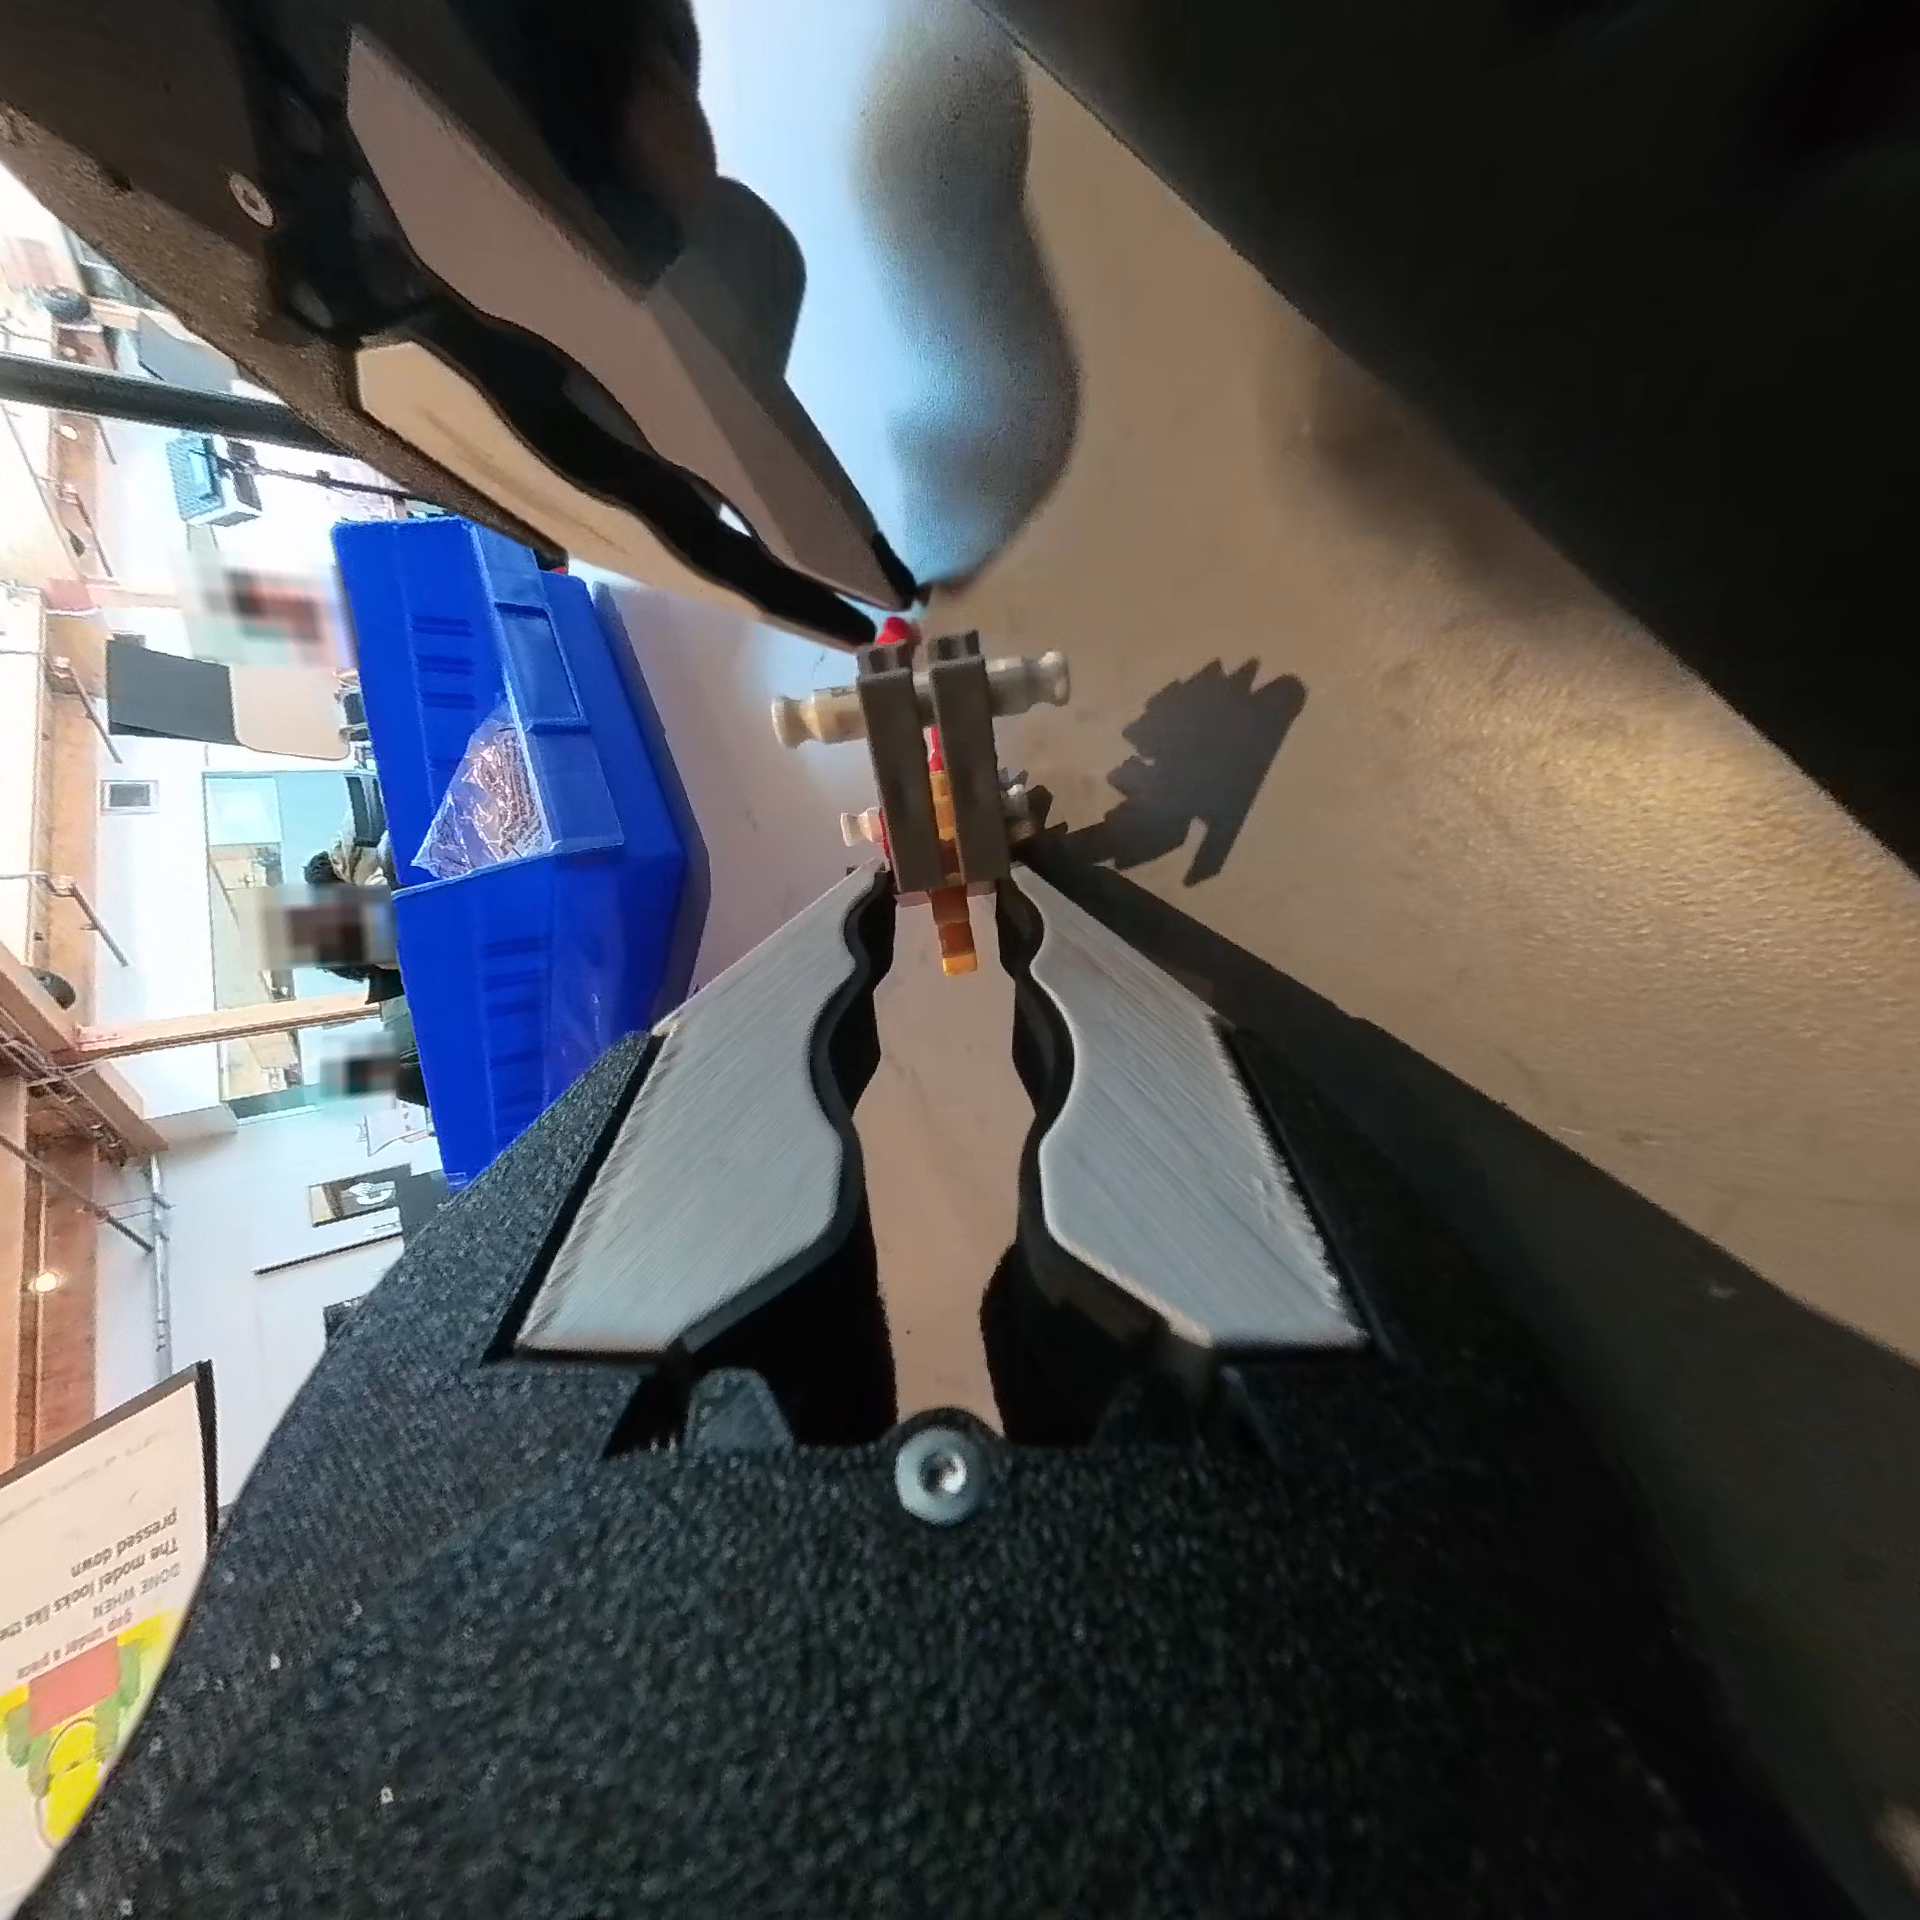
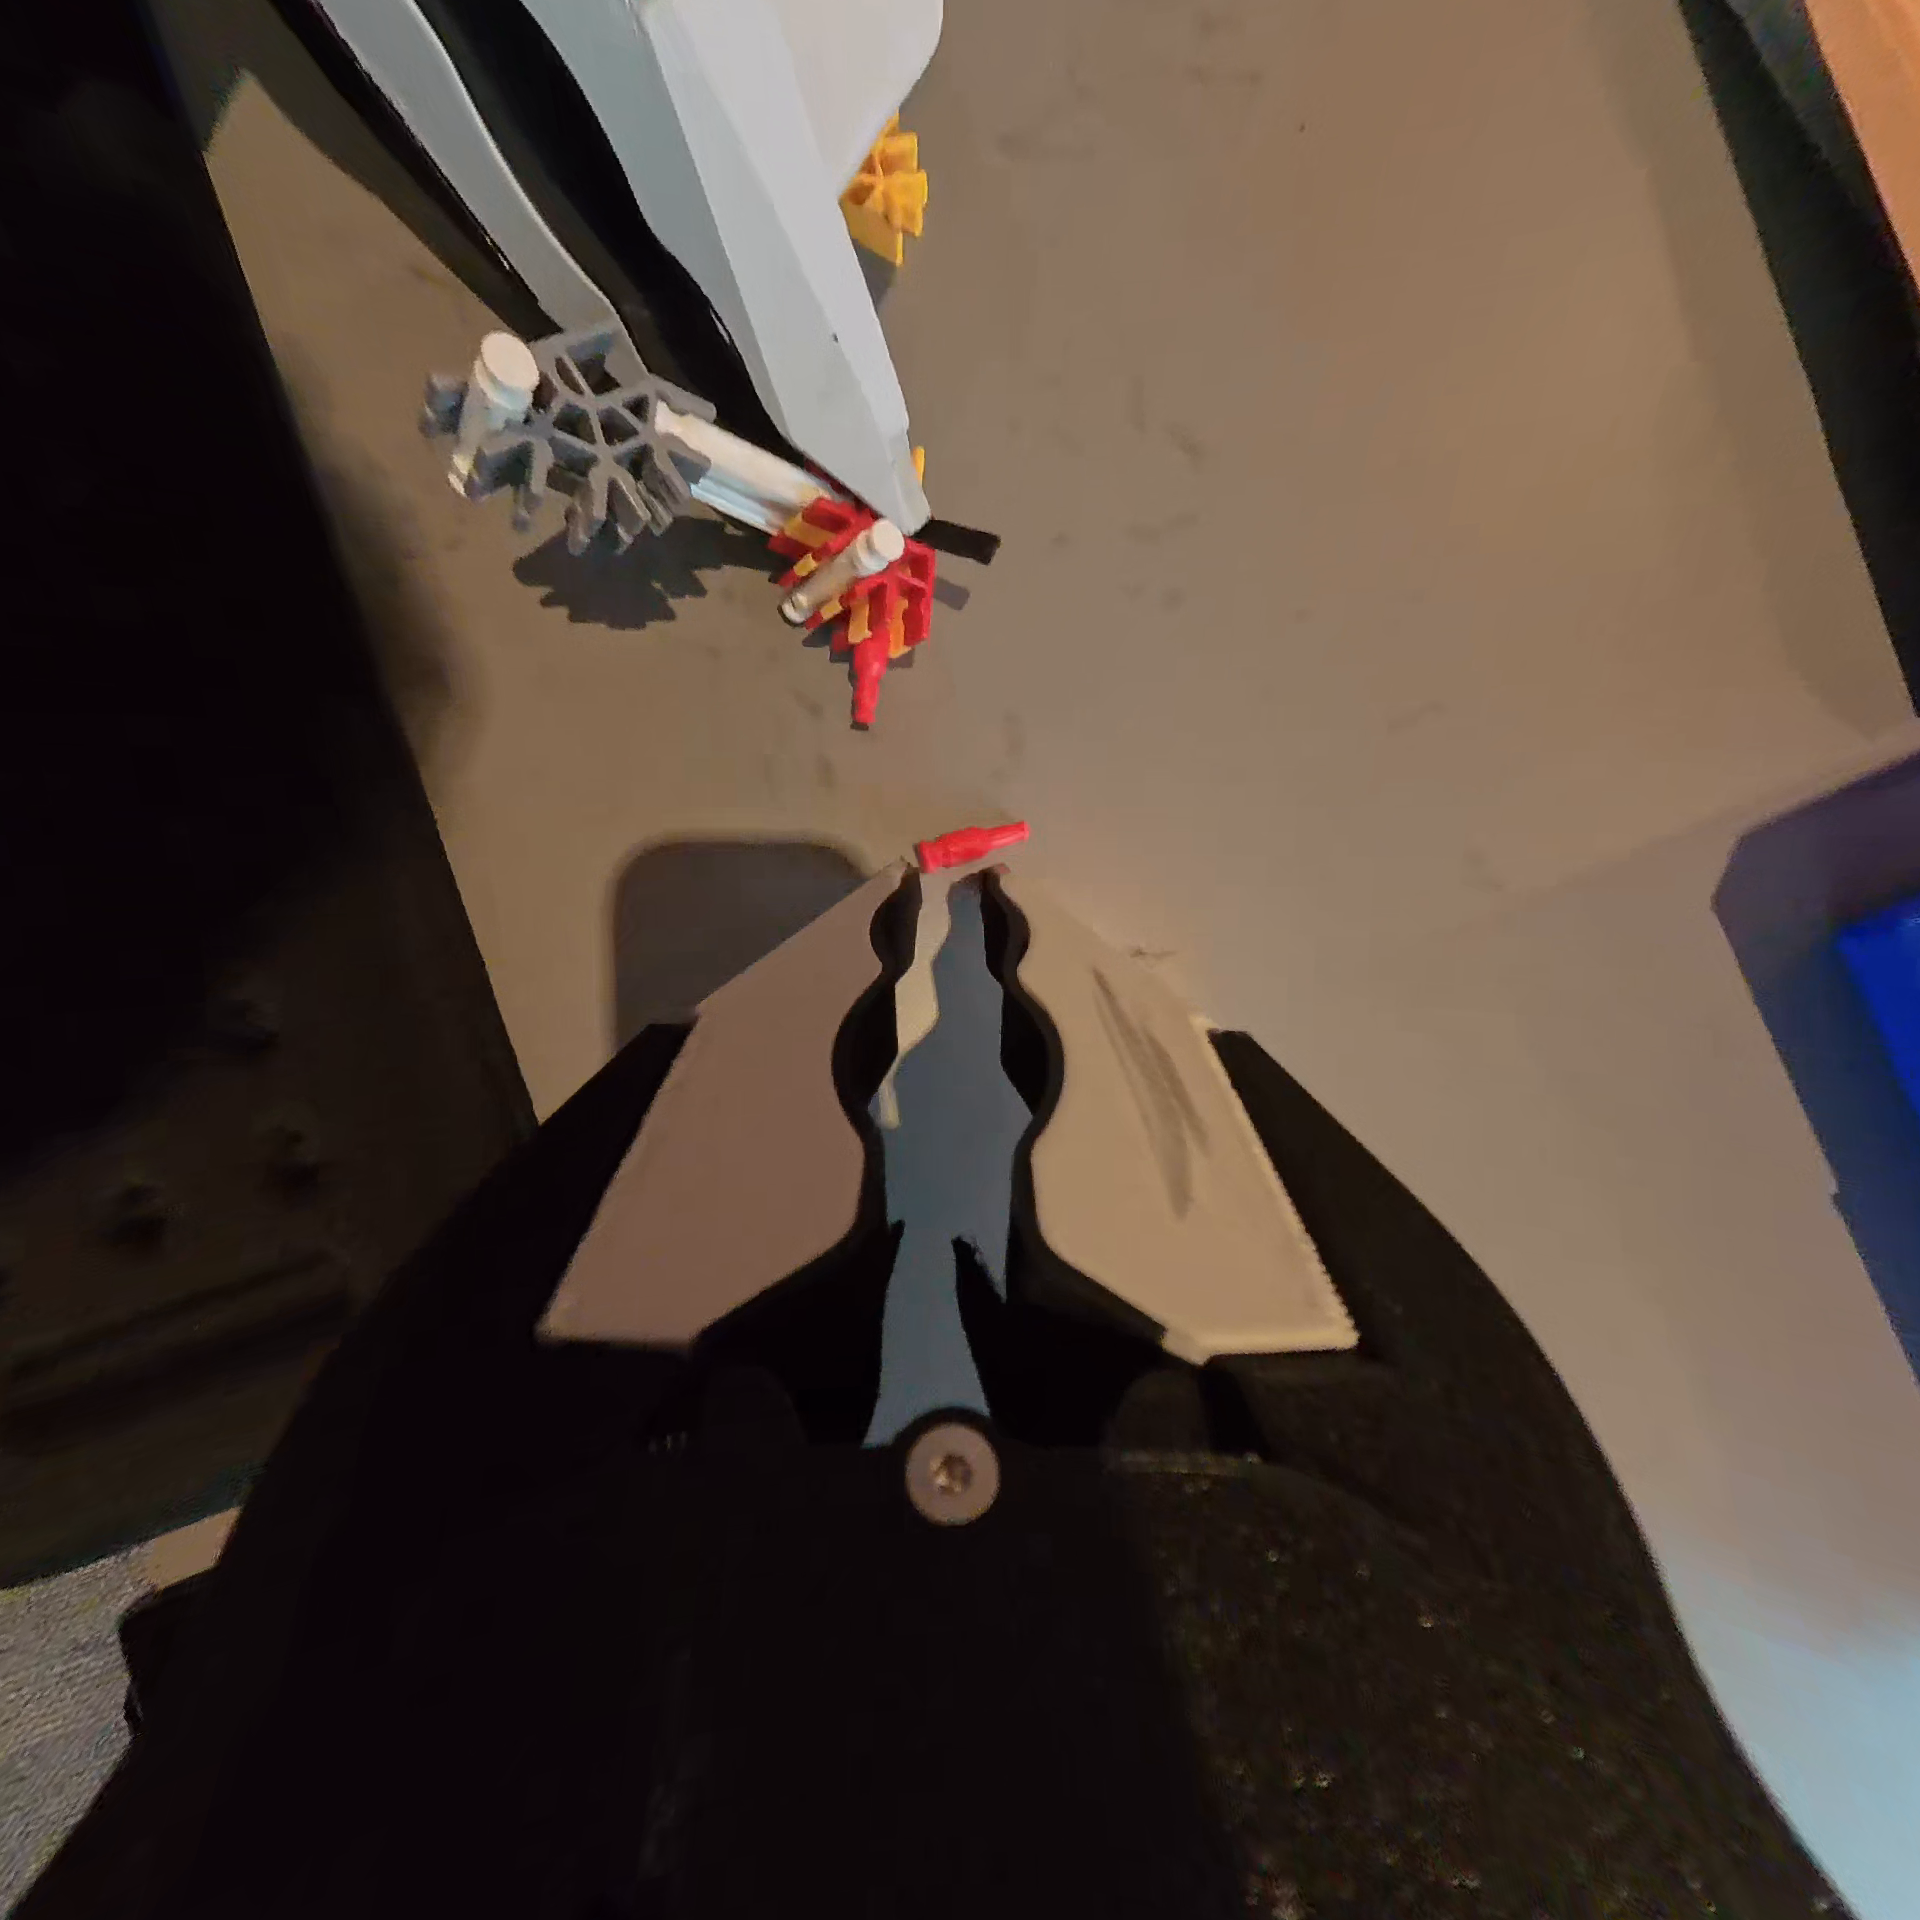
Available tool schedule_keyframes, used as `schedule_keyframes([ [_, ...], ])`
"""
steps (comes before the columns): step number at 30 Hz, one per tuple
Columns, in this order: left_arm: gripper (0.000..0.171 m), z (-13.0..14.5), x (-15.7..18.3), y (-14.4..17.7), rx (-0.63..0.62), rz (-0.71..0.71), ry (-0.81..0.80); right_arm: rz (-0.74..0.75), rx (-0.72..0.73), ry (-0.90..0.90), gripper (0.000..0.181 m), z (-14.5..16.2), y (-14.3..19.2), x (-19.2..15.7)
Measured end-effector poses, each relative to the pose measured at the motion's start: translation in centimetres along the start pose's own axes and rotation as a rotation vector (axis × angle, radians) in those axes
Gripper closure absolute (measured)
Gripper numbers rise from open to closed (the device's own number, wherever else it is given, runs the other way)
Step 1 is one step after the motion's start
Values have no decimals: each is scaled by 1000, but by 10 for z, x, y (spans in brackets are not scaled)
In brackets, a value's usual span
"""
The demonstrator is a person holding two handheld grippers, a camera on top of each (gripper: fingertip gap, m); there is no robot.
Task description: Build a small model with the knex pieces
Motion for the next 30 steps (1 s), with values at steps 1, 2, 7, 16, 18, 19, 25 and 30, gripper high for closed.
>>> schedule_keyframes([
  [1,155,0,0,0,-1,-2,0,8,7,6,169,-1,-1,0],
  [2,155,0,0,0,-2,-4,1,24,11,14,164,-3,-1,1],
  [7,155,-1,0,-1,2,-2,10,51,-7,73,161,-10,-2,6],
  [16,154,-2,-1,-3,20,3,29,92,-52,-94,166,21,18,18],
  [18,154,-2,-1,-3,21,4,33,61,-53,-87,168,20,13,13],
  [19,154,-2,-1,-4,21,4,35,50,-46,-81,171,17,11,11],
  [25,154,-4,-1,-5,19,4,37,55,-2,-36,164,4,7,13],
  [30,154,-4,-2,-6,22,8,43,172,33,-54,156,-1,10,46],
])
Point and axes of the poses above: each gripper's, where its closed fingertips meet, y back along the fingers, z out of its underside, x = y × z across the jaws, the point moved 3 cm from there along y, back along the fingers, and after that the axes turned 5 degrees about -x, right-handed, at the moved point
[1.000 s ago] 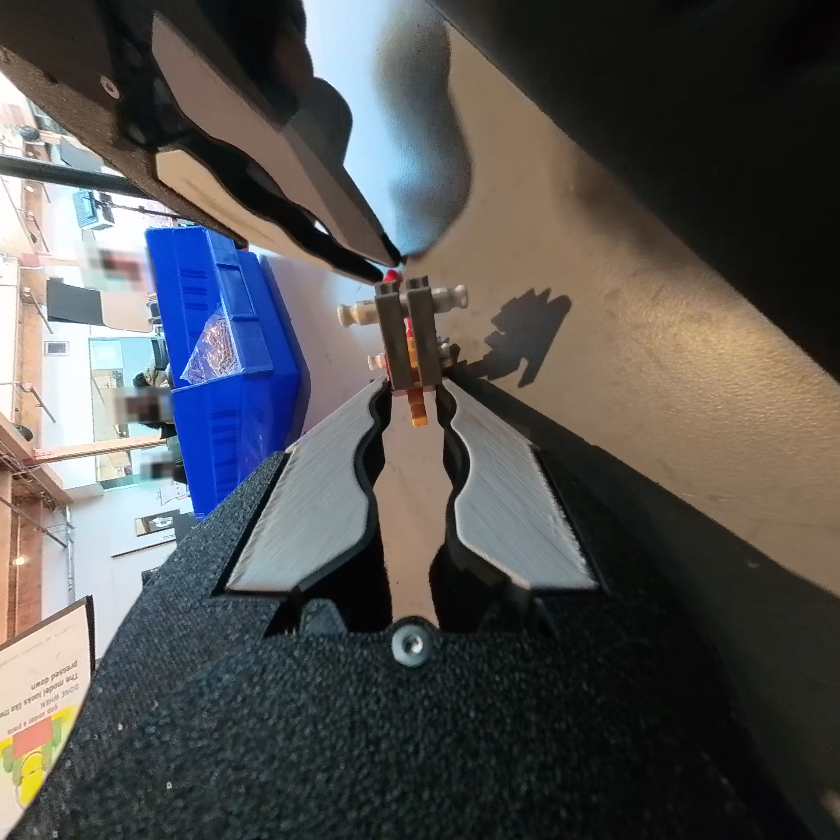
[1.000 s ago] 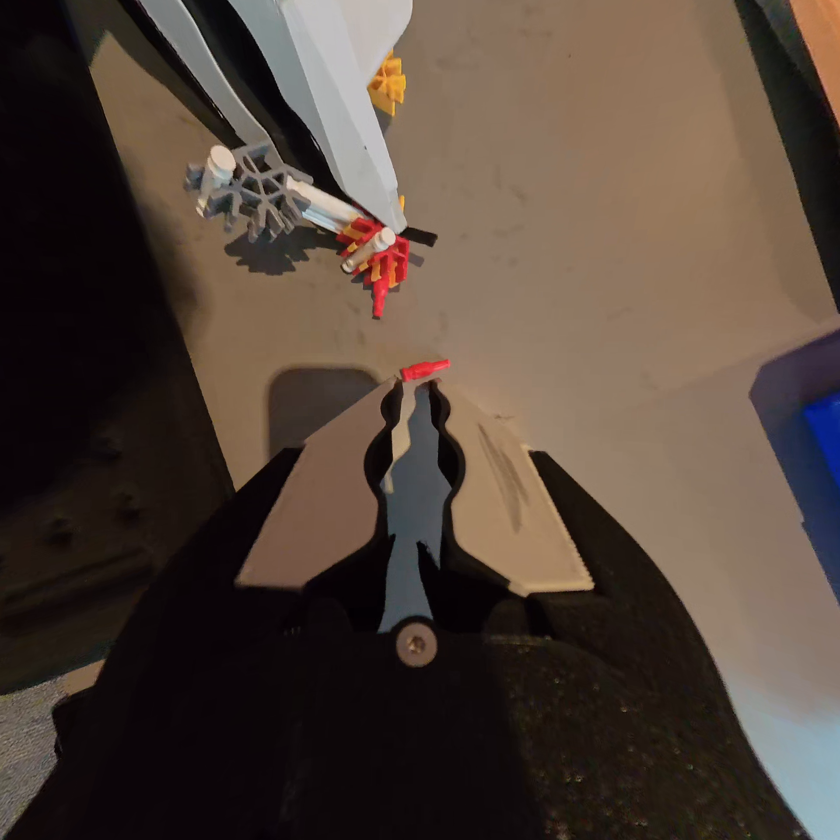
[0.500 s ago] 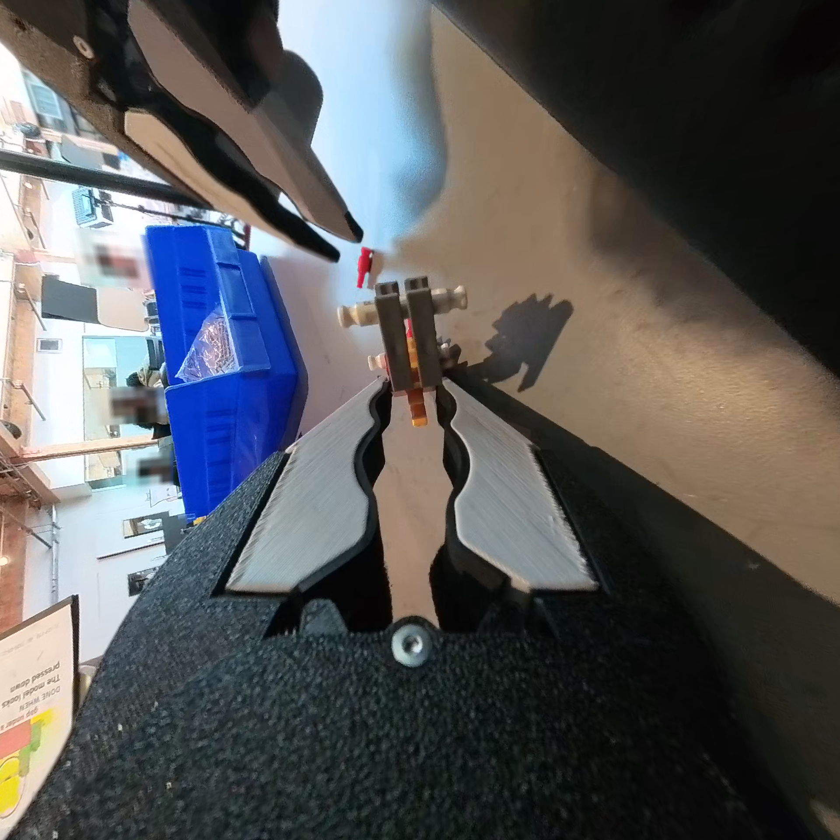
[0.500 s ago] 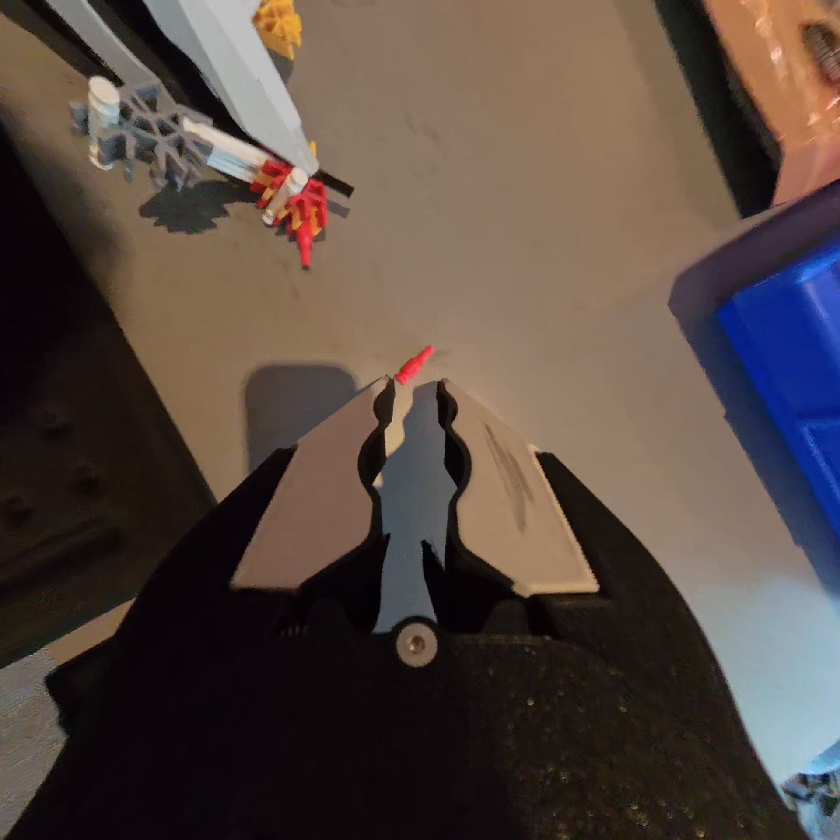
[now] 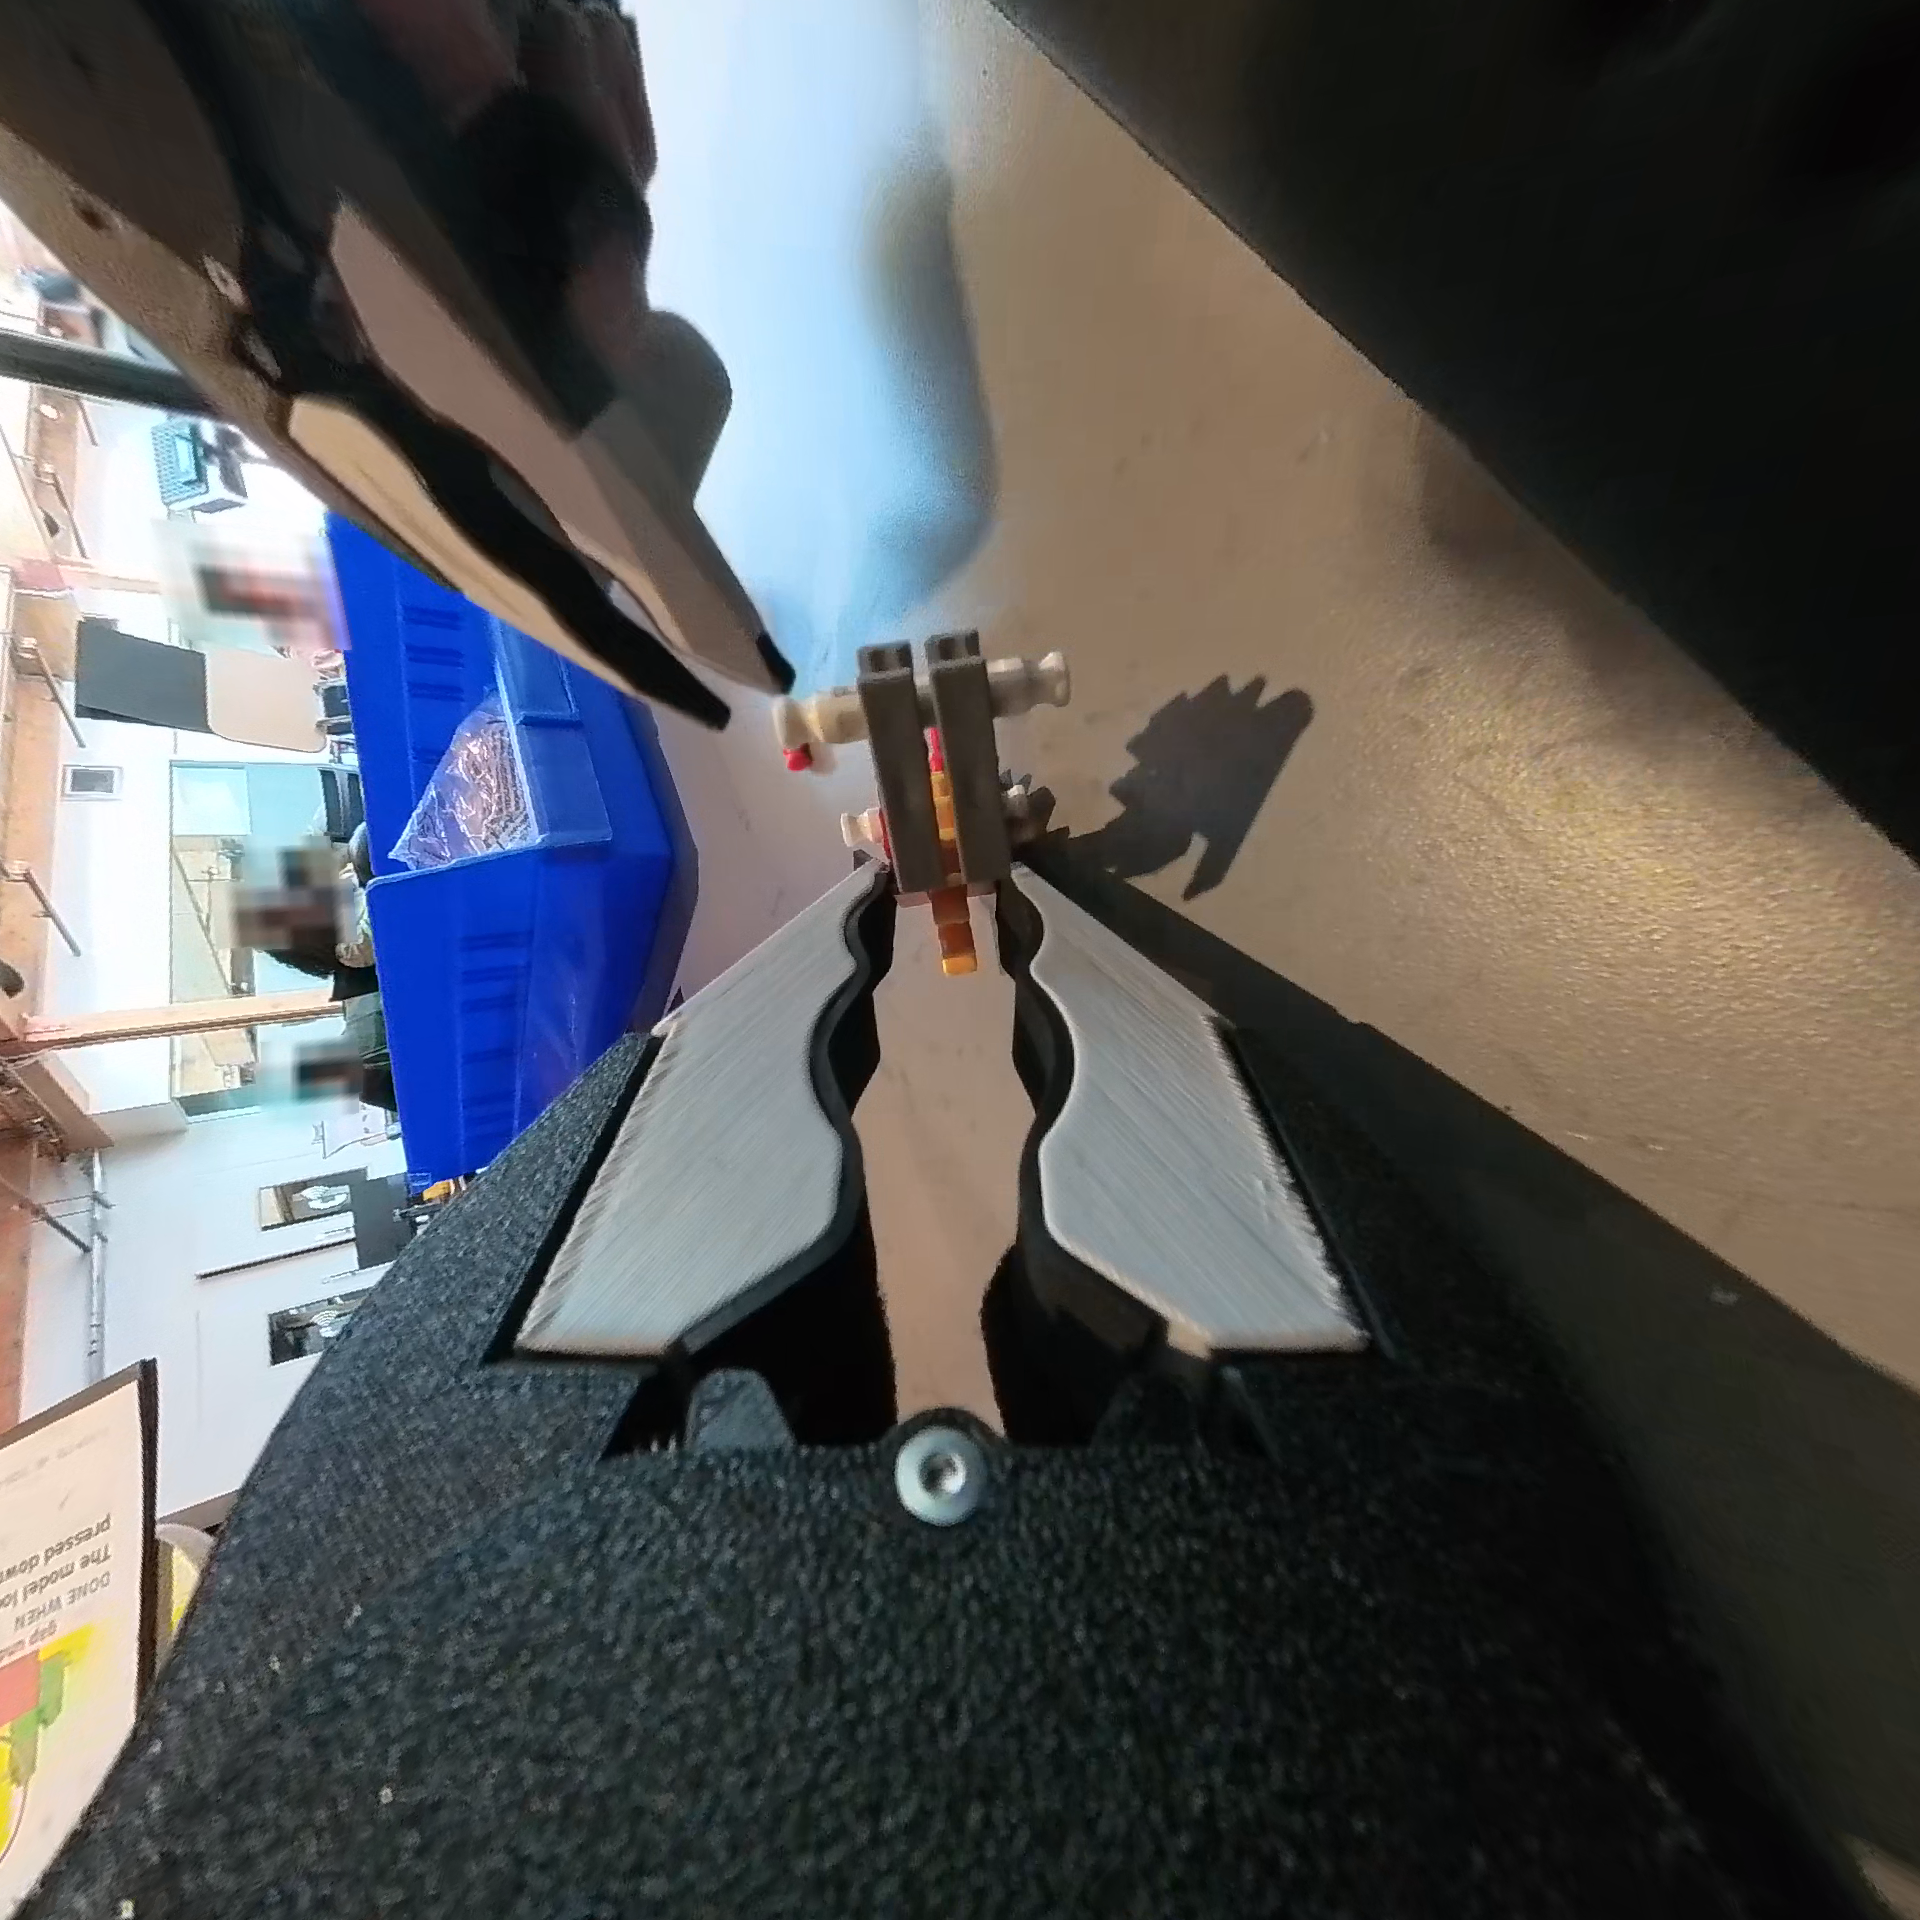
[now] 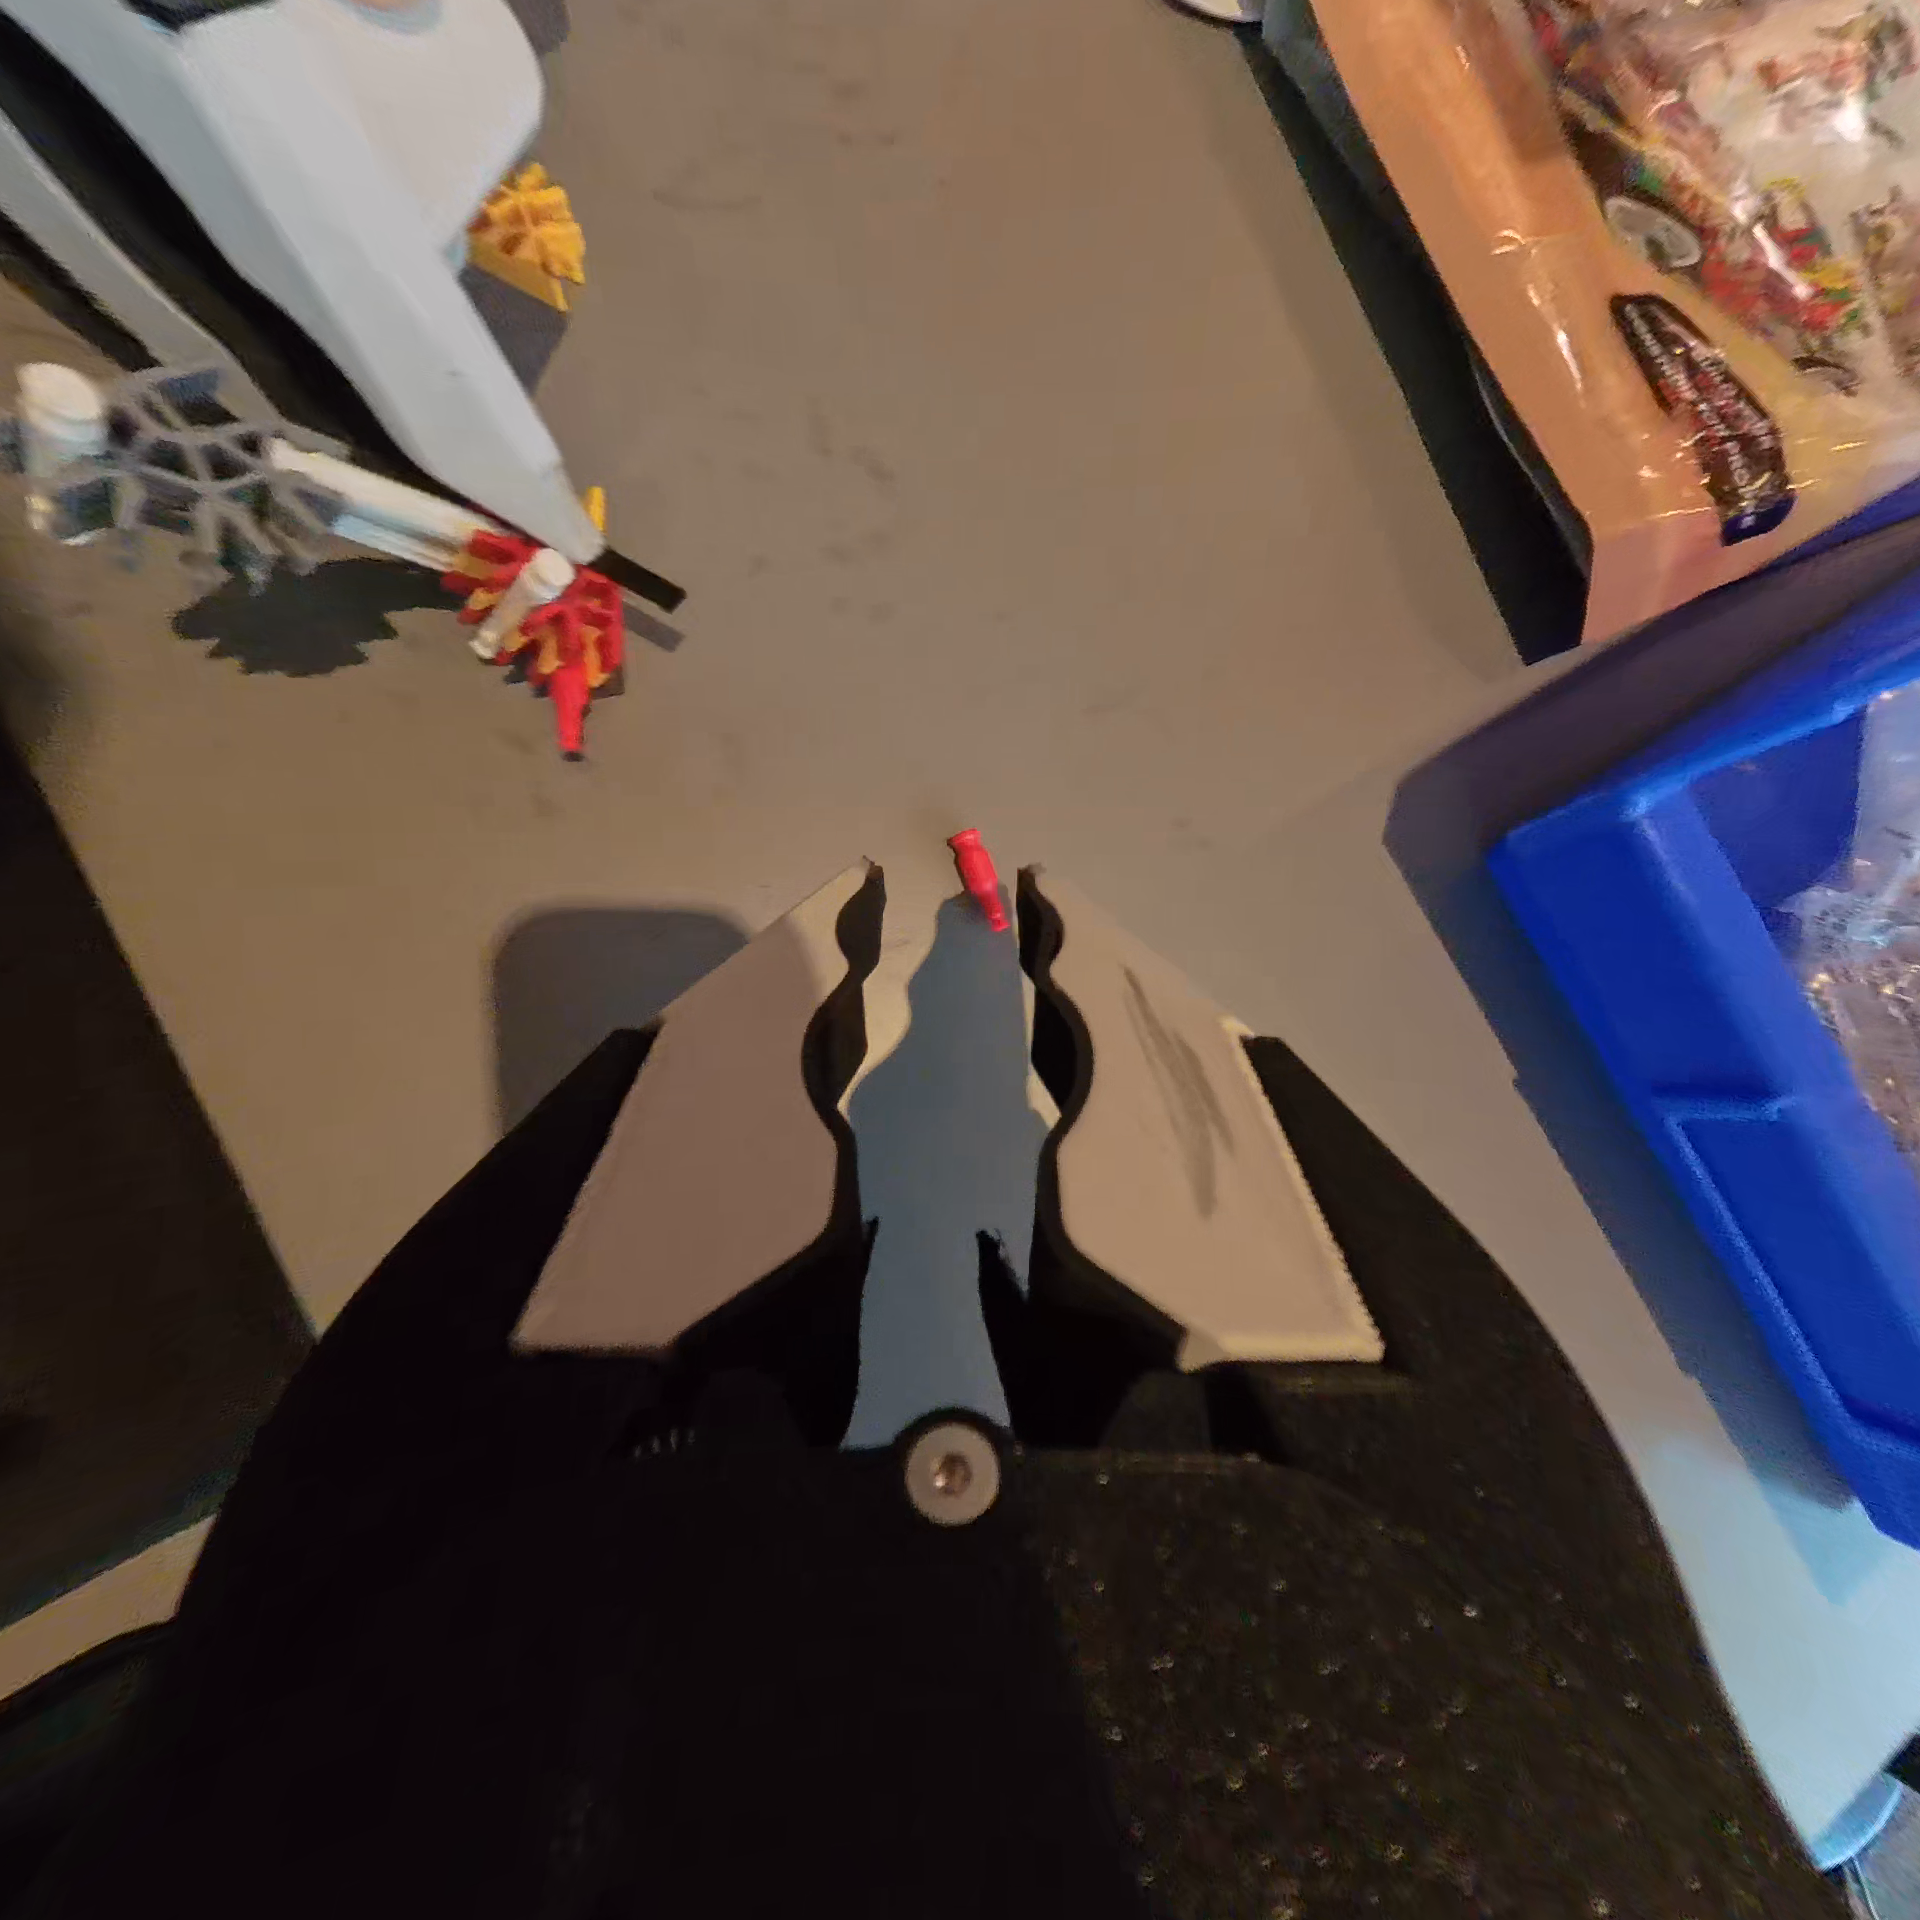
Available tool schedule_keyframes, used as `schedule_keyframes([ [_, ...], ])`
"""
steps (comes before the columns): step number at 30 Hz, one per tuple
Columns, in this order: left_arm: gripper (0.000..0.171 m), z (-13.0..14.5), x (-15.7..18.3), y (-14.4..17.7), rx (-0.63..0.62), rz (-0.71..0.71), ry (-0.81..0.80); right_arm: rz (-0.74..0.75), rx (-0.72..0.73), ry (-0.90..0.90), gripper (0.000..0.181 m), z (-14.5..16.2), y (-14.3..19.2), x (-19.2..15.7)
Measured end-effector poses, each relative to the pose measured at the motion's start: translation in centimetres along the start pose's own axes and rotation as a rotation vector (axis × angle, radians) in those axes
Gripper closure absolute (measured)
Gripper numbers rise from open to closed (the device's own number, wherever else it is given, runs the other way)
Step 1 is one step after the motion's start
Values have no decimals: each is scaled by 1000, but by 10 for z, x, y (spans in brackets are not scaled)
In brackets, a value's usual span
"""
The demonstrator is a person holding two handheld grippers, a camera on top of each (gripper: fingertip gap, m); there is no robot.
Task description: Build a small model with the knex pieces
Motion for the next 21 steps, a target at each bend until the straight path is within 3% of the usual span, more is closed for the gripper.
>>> schedule_keyframes([
  [2,154,0,0,-1,2,3,4,-22,-23,-8,157,2,-11,7],
  [6,154,-1,0,-1,2,-2,3,-100,-24,-30,178,-1,-19,6],
  [12,155,-1,0,-2,14,-15,0,-93,33,-68,179,-5,-16,-1],
  [18,155,-3,0,-3,-1,-49,-63,-277,170,-102,179,-31,3,-34],
  [21,155,-3,1,-3,-3,-73,-83,-333,144,-88,179,-35,3,-47],
])
Point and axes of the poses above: each gripper's, where its closed fingertips meet, y back along the fingers, z out of its underside, x = y × z across the jaws, the point moved 3 cm from there along y, back along the fingers, and after that the axes turned 5 degrees about -x, right-handed, at the moved point
